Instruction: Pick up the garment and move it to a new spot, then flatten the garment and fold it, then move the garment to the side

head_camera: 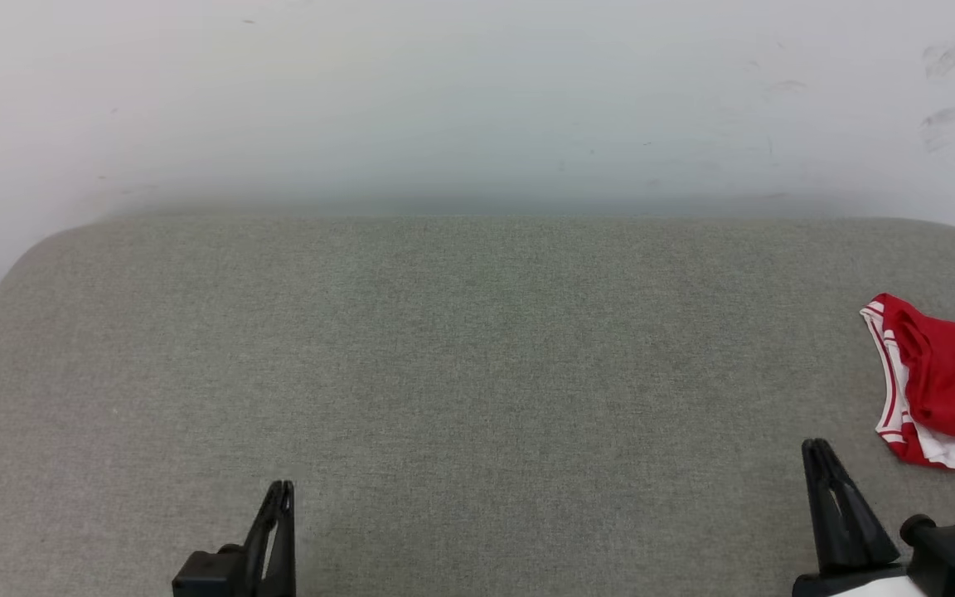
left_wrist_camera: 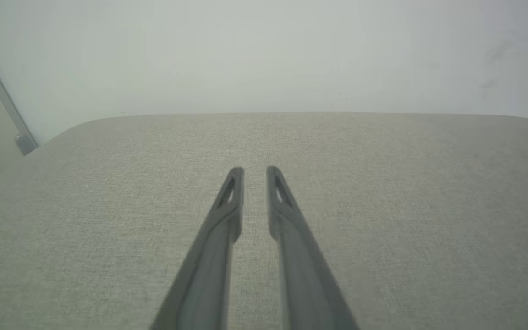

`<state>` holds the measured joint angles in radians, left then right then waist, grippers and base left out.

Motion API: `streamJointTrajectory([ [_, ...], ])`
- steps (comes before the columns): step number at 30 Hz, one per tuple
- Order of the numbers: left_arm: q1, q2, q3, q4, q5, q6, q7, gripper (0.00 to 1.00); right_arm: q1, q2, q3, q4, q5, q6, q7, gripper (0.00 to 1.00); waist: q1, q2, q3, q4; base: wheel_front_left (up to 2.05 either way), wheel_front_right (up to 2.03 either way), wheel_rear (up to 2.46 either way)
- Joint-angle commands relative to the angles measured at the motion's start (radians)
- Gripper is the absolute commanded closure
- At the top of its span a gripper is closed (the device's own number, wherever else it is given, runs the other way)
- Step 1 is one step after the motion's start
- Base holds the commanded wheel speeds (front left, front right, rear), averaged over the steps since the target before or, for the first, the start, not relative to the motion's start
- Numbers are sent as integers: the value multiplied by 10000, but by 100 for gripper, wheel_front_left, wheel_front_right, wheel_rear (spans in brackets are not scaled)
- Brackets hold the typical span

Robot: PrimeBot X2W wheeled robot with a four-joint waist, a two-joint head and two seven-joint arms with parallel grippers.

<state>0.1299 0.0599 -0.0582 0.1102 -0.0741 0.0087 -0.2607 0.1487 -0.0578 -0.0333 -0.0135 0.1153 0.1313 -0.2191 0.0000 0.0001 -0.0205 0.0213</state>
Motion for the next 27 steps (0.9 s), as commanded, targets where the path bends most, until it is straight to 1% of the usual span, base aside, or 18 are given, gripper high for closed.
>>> streamJointTrajectory([
  [1,-40,3,24,14,-164,-17,39,100,-2,1,19,-16,163,0,8,100,0,-1,2,-1,0,0,0],
  [13,-442,-12,309,232,-2641,-243,651,100,-440,-129,49,392,2736,-1,418,100,0,-1,25,-22,0,0,0],
  [27,-832,-27,584,436,-5104,-466,1248,100,-869,-215,44,806,5236,-2,852,100,0,-1,51,-46,0,0,0],
])
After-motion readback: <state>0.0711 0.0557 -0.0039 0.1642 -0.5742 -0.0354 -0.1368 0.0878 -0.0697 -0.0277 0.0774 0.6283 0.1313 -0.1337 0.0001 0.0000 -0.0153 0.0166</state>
